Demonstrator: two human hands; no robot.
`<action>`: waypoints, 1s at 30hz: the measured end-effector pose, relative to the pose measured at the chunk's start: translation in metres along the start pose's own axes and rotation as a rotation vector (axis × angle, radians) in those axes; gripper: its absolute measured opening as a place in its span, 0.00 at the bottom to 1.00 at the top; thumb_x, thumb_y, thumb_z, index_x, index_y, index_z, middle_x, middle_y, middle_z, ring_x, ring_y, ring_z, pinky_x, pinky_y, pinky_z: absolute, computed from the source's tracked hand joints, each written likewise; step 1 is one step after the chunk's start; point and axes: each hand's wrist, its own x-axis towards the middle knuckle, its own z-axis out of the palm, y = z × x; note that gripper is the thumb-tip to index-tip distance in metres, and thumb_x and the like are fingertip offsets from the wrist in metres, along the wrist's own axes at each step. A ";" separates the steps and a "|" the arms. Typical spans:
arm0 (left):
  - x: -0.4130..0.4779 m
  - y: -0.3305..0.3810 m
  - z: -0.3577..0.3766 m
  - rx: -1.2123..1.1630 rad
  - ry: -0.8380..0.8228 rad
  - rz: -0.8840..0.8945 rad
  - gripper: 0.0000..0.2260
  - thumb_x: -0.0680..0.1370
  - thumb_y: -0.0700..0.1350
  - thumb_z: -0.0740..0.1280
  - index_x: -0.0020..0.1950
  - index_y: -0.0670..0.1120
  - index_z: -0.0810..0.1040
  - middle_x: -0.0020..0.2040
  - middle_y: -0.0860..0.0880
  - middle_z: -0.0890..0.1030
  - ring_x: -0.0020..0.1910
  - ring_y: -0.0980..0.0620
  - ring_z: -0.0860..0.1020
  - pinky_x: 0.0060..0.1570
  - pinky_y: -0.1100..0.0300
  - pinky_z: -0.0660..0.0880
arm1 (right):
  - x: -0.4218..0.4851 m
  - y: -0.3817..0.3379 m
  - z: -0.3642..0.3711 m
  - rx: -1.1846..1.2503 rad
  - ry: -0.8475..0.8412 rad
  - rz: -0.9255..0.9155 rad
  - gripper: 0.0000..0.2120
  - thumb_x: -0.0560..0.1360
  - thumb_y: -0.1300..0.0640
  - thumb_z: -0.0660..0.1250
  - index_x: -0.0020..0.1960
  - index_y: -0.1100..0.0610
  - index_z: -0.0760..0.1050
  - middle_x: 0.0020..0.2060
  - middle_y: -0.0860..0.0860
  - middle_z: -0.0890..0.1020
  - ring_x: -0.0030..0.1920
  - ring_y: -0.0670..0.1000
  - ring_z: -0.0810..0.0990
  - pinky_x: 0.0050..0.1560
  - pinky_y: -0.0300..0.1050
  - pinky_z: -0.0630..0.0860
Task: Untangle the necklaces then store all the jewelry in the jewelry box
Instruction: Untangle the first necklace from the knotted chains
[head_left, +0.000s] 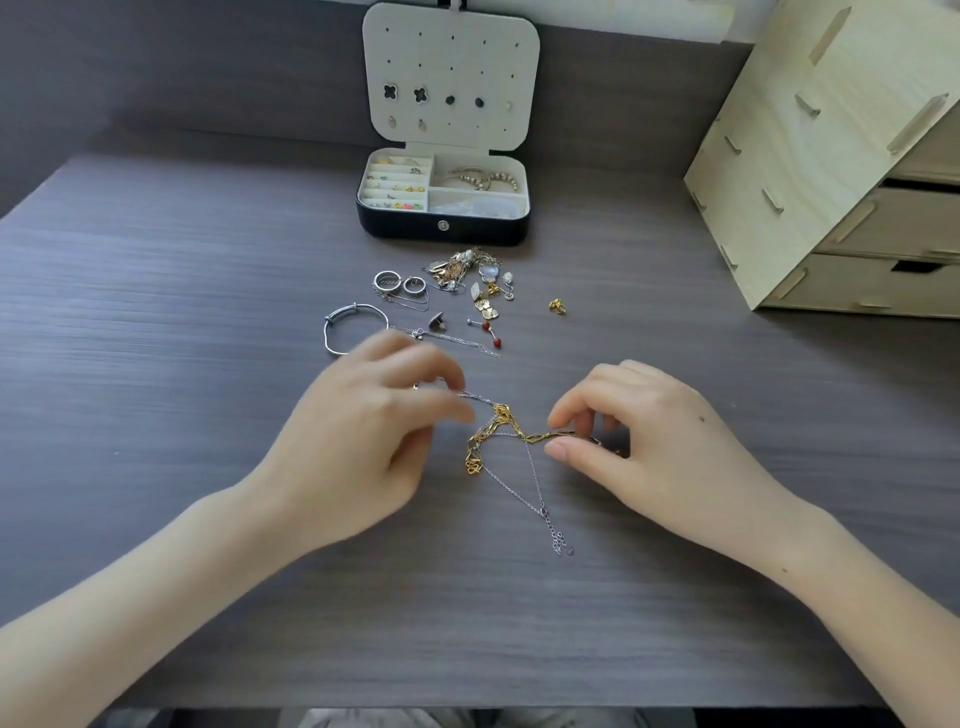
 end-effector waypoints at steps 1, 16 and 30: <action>-0.003 0.002 0.000 -0.027 -0.050 0.050 0.19 0.68 0.32 0.56 0.44 0.47 0.83 0.48 0.50 0.80 0.44 0.46 0.74 0.42 0.57 0.69 | 0.001 -0.003 0.002 0.020 0.004 -0.005 0.14 0.69 0.41 0.60 0.42 0.49 0.77 0.34 0.40 0.74 0.39 0.44 0.67 0.40 0.33 0.65; -0.033 -0.001 -0.010 -0.134 -0.194 0.033 0.24 0.70 0.30 0.57 0.48 0.55 0.84 0.50 0.54 0.78 0.45 0.56 0.69 0.43 0.68 0.64 | 0.002 -0.016 0.011 0.041 -0.129 0.047 0.08 0.65 0.41 0.66 0.39 0.45 0.75 0.33 0.40 0.74 0.40 0.42 0.70 0.40 0.32 0.64; -0.025 0.024 0.005 -0.078 -0.160 -0.254 0.10 0.72 0.55 0.59 0.37 0.51 0.75 0.36 0.58 0.72 0.36 0.55 0.70 0.39 0.65 0.64 | -0.007 -0.033 0.022 0.054 -0.128 -0.011 0.05 0.67 0.46 0.66 0.36 0.46 0.78 0.31 0.40 0.71 0.36 0.43 0.68 0.38 0.33 0.65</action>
